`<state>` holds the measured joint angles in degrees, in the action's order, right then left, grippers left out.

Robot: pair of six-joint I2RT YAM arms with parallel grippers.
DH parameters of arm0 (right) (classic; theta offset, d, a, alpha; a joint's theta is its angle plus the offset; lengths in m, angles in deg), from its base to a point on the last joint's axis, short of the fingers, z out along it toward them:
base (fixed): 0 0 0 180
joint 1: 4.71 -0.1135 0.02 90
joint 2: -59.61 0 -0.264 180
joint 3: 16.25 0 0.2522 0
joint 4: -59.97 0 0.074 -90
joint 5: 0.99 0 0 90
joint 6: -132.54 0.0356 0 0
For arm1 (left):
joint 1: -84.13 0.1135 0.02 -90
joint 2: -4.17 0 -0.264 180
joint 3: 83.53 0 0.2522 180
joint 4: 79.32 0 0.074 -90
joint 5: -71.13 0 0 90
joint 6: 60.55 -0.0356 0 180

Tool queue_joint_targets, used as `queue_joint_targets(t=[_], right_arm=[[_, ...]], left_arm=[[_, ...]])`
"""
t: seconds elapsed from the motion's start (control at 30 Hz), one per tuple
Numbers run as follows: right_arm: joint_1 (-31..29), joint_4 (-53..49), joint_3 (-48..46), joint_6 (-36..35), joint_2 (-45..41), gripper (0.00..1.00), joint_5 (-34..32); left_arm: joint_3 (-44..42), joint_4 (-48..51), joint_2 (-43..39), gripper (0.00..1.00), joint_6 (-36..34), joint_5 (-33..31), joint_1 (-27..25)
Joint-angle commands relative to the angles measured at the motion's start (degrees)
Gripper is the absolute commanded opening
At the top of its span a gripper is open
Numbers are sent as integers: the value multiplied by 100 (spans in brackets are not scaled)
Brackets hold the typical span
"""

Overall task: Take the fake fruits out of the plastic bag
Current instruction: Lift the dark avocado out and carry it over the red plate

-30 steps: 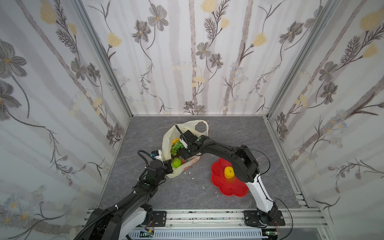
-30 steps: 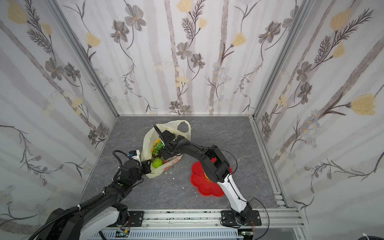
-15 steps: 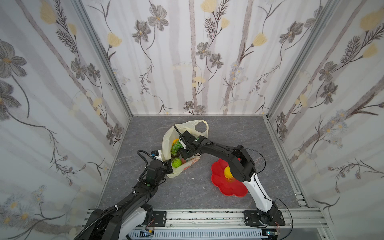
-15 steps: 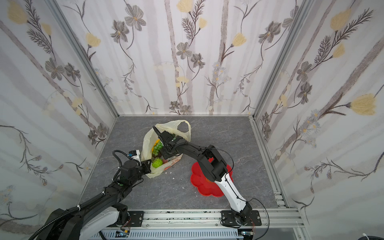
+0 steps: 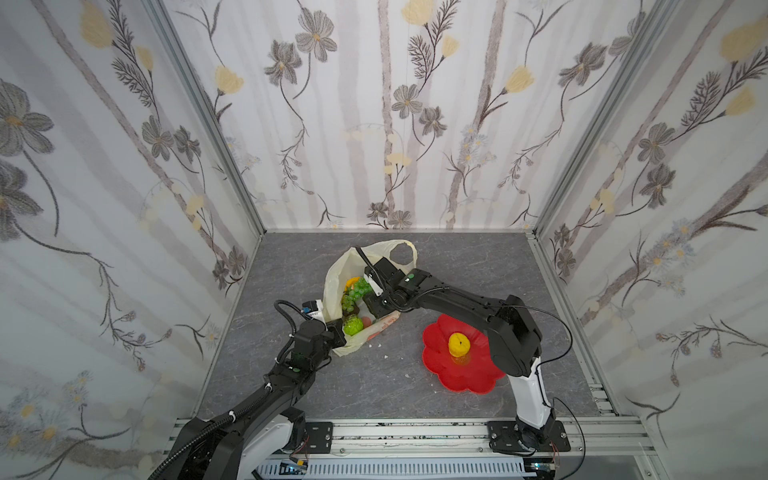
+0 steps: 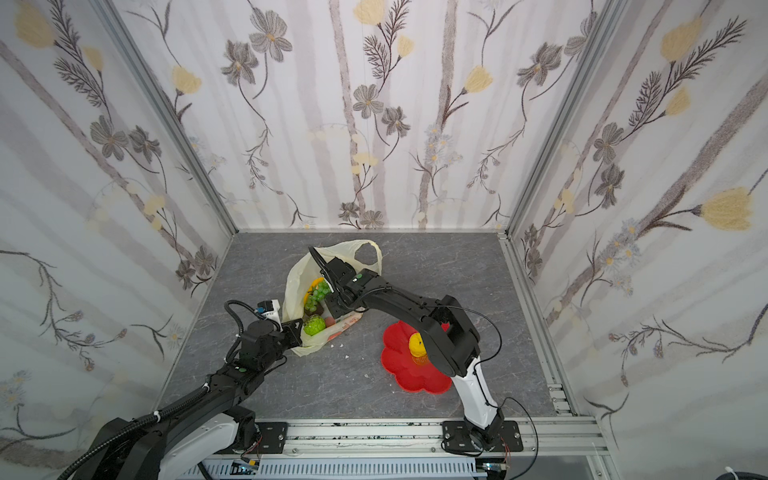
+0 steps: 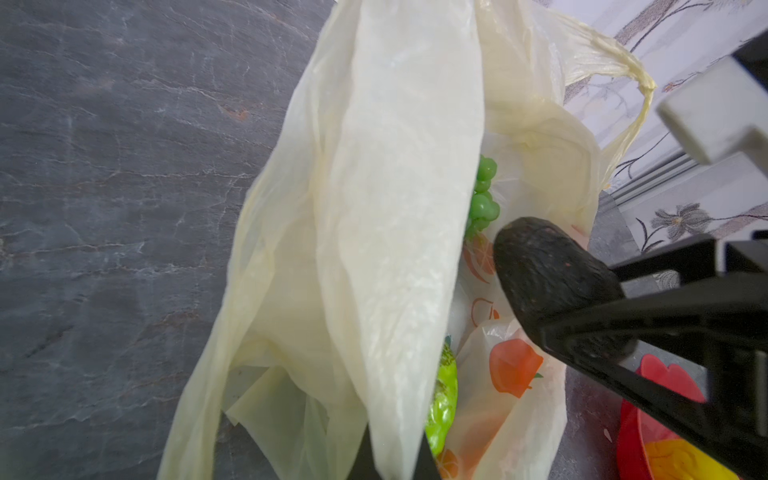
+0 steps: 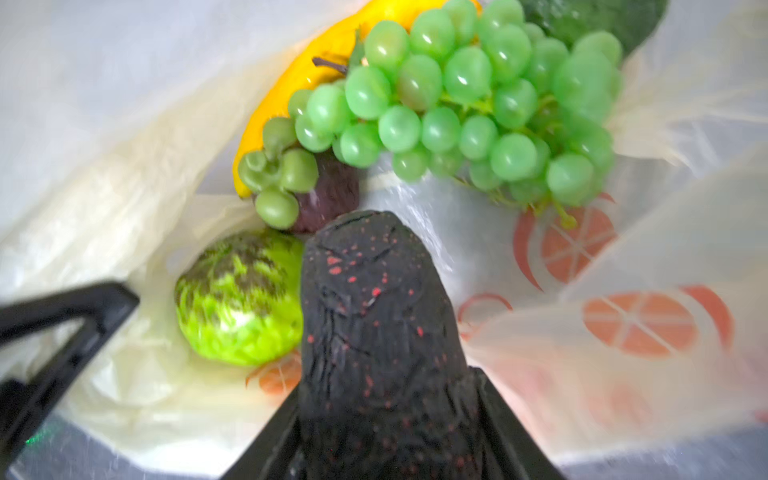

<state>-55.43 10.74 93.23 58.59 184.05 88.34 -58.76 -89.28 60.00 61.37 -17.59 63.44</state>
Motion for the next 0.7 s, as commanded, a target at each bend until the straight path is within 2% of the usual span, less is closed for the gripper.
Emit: queue_joint_targets(t=[0.0,0.2,0.4,0.67], right_arm=[[-2,106,-718,114,-708,53,-339],[62,40,-2188,434,-2258,53,-590],[183,-238,-3200,872,-3510,53,-621],[144,-553,-4224,1452,-4266,52,-310]], left_arm=[[-11,-76,-29,0,-10,-18,-3],[-11,-63,-59,0,-6,-22,3],[-11,-62,-64,0,-9,-58,1],[-2,-62,-29,0,-10,-53,-2]])
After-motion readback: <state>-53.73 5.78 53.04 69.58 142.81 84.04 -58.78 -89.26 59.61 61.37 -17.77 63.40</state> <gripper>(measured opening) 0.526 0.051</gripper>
